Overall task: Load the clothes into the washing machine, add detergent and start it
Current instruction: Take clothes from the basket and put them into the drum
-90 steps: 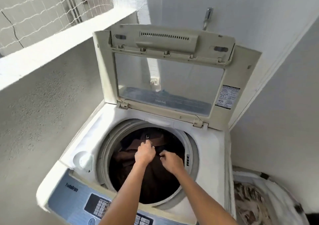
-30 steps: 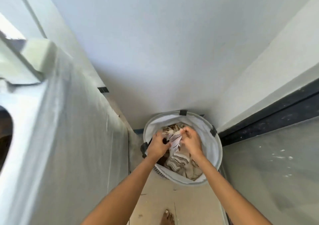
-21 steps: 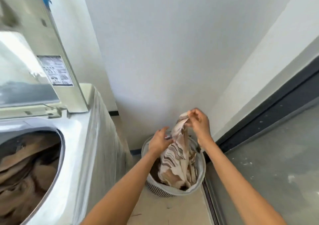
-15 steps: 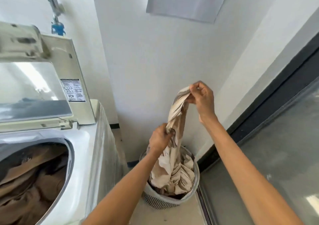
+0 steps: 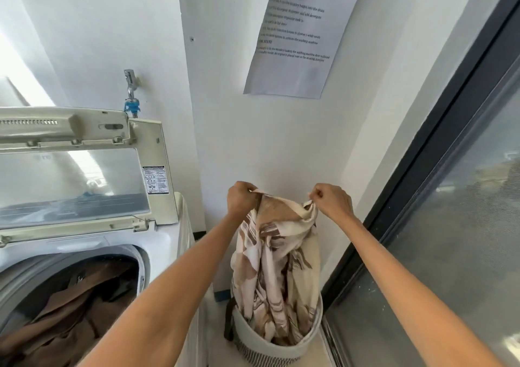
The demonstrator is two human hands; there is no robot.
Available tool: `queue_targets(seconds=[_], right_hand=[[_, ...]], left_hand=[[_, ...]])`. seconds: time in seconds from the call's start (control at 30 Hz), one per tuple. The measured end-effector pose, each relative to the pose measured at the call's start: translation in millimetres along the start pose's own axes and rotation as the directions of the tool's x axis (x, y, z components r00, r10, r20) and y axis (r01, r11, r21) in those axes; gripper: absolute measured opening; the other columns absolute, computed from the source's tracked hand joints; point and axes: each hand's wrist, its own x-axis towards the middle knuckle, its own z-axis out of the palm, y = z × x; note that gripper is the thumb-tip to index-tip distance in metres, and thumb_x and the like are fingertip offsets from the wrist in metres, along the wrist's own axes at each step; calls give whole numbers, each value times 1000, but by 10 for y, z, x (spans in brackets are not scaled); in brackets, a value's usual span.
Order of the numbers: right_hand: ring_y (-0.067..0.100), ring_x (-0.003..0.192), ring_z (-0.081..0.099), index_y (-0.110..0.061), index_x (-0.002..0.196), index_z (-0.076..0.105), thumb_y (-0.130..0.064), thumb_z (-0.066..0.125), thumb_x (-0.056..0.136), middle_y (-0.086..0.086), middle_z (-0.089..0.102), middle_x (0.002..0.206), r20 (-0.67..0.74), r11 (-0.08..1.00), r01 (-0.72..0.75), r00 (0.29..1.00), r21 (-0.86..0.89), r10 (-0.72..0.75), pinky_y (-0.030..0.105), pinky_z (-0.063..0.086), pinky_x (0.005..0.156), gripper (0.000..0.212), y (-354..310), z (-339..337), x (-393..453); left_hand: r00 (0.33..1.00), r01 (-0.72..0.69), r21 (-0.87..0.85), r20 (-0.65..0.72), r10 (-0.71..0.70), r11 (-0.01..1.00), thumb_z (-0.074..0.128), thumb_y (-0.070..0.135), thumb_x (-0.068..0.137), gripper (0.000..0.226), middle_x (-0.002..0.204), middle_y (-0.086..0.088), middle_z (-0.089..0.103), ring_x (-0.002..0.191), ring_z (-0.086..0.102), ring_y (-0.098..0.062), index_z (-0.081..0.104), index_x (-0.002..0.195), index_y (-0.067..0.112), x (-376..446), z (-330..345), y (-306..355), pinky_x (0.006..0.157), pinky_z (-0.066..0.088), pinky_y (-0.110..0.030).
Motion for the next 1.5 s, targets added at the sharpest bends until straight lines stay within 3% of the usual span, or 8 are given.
queue_targets(seconds=[0.17, 0.33, 0.43, 0.63, 0.77, 1.0, 1.2, 1.5], right_hand=[[19, 97, 65, -23, 108, 63, -34, 58, 90, -1, 71, 104, 98, 972, 71, 991, 224, -95, 29, 49, 78, 21, -286, 43, -188], [16, 109, 60, -27, 142, 35, -35, 70, 83, -4, 61, 121, 217, 795, -51, 971, 605, -103, 22, 51, 78, 69, -464, -1, -354], [15, 102, 60, -27, 135, 39, -41, 79, 72, -7, 60, 114, 256, 829, -33, 957, 559, -135, 14, 47, 68, 75, -527, 24, -438], [31, 87, 66, -14, 81, 66, -44, 74, 77, 11, 71, 85, -167, 848, 13, 982, 530, 90, 27, 40, 65, 31, -964, -292, -273], [36, 91, 65, -4, 92, 71, -30, 67, 84, 21, 71, 94, -365, 896, 125, 930, 426, 43, 28, 37, 64, 27, -1405, -959, -141], [36, 100, 61, -14, 107, 65, -15, 52, 88, 13, 70, 107, -702, 841, 347, 710, 414, 52, 33, 41, 73, 23, -2084, -2180, -18], [40, 101, 58, -1, 108, 54, -8, 52, 86, 24, 63, 109, -449, 960, 279, 856, -18, -257, 36, 40, 70, 22, -2103, -2527, 77], [36, 87, 62, -19, 54, 44, -8, 50, 85, 21, 68, 90, -458, 931, 256, 882, 261, -115, 31, 33, 64, 34, -2097, -2046, -34]], left_hand=[[997, -46, -271, -73, 27, 961, 53, 0, 77, 26, 91, -18, 72, 89, 67, -31, 74, 91, 5, 2, -133, 650, 82, 55, -38], [991, -134, -362, -74, 115, 923, 49, 0, 84, 24, 82, -12, 69, 79, 60, -26, 70, 93, 6, -35, -333, 1118, 75, 50, -34], [963, -236, -420, 21, 269, 877, 48, -2, 84, 22, 66, 0, 56, 71, 56, -22, 65, 83, 11, -75, -572, 1370, 71, 53, -37], [915, -375, -565, -99, 391, 735, 46, -6, 87, 25, 73, -5, 56, 70, 56, -18, 61, 78, 12, -130, -1346, 1857, 60, 53, -25], [918, -394, -548, -277, 284, 738, 50, 0, 87, 17, 80, -8, 63, 73, 62, -22, 64, 84, 10, 14, -1902, 1822, 66, 58, -35], [955, -279, -429, -26, 296, 860, 61, 16, 89, 11, 81, -4, 63, 63, 57, -17, 57, 96, 8, -82, -1995, 1539, 57, 54, -32], [940, -319, -379, -8, 342, 869, 66, 15, 85, 22, 91, -4, 61, 63, 58, -17, 54, 103, 11, -224, -1994, 1659, 51, 50, -28], [932, -264, -388, 132, 336, 883, 58, 12, 92, 35, 110, -3, 58, 102, 55, -17, 51, 126, 8, -436, -1660, 1599, 80, 47, -33]])
